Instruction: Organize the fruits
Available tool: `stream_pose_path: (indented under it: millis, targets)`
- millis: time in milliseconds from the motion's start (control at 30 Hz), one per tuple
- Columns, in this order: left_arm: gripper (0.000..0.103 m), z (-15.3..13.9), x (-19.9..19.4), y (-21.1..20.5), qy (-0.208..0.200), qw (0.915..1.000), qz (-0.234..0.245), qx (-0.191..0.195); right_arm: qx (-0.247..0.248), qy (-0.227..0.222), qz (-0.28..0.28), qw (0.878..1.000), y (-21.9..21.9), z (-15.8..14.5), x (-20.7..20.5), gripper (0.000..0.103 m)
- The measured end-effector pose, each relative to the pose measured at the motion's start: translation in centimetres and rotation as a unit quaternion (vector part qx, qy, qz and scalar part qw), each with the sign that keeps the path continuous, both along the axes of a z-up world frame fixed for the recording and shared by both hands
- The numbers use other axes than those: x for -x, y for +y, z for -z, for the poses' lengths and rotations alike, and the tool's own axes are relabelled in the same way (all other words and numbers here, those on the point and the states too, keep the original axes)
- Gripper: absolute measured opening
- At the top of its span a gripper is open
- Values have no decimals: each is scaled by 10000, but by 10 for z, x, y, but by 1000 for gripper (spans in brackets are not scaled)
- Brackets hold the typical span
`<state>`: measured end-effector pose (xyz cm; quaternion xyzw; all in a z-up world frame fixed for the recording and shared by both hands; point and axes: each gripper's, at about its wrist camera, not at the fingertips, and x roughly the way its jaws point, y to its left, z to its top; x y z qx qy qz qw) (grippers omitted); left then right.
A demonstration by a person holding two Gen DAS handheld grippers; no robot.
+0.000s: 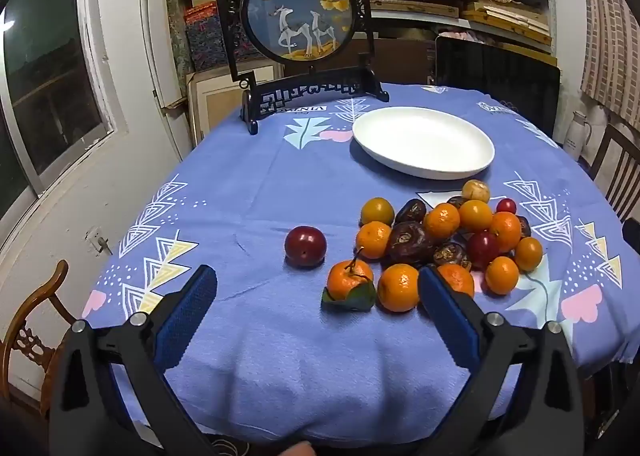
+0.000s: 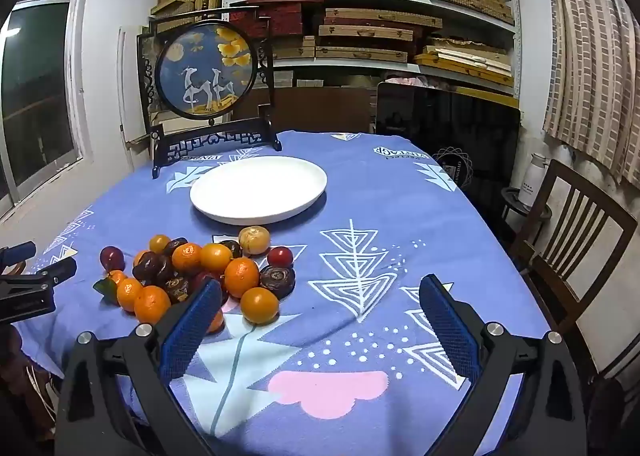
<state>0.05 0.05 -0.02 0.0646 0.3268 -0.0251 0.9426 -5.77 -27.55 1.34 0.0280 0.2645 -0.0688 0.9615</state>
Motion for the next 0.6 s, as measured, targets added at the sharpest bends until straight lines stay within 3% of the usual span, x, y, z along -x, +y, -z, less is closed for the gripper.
stream_pose_path:
  millis: [600]
  targets:
    - [98, 1, -2, 1, 8, 9999, -23, -120, 126, 116, -5, 9999, 2, 0, -4, 99]
